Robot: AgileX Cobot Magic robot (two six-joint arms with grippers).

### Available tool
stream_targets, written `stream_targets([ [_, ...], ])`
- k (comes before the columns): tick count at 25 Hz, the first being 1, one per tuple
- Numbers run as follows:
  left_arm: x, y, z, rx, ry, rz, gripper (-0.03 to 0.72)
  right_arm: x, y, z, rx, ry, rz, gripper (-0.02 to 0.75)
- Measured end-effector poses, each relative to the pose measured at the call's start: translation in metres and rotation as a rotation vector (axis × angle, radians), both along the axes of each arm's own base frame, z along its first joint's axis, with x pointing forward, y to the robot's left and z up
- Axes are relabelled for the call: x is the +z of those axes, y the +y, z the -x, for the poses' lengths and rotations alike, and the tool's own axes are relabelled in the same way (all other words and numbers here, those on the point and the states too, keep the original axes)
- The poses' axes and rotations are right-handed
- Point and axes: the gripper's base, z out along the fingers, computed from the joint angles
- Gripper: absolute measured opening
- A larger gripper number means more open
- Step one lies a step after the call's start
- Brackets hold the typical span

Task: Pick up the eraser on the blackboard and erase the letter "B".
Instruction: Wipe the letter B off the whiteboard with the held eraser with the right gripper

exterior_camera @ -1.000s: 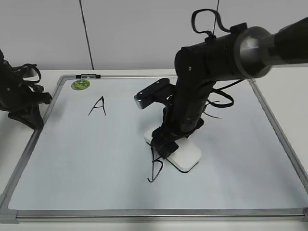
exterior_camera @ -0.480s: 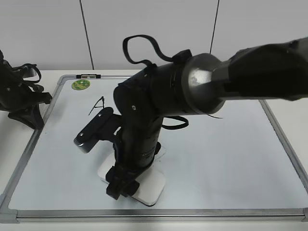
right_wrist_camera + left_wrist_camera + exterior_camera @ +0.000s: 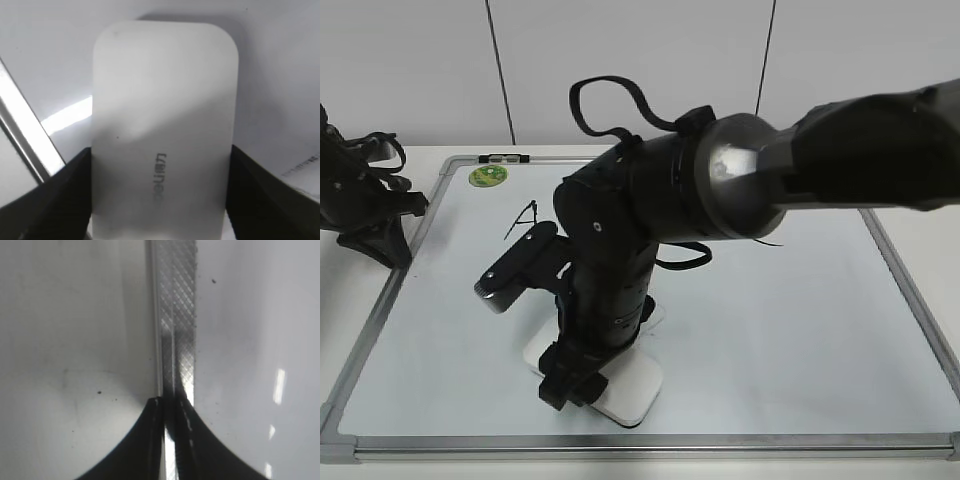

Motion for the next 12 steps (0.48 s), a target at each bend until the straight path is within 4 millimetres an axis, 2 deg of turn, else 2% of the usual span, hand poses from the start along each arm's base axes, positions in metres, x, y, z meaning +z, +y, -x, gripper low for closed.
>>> stream_targets([
  [5, 0.0, 0.0, 0.0, 0.0, 0.0, 0.0, 0.044, 0.0, -0.016, -0.017, -0.088, 0.001, -0.002, 0.547],
  [12, 0.0, 0.0, 0.0, -0.001, 0.0, -0.001, 0.044, 0.0, -0.056, -0.053, -0.237, -0.004, 0.0, 0.547],
])
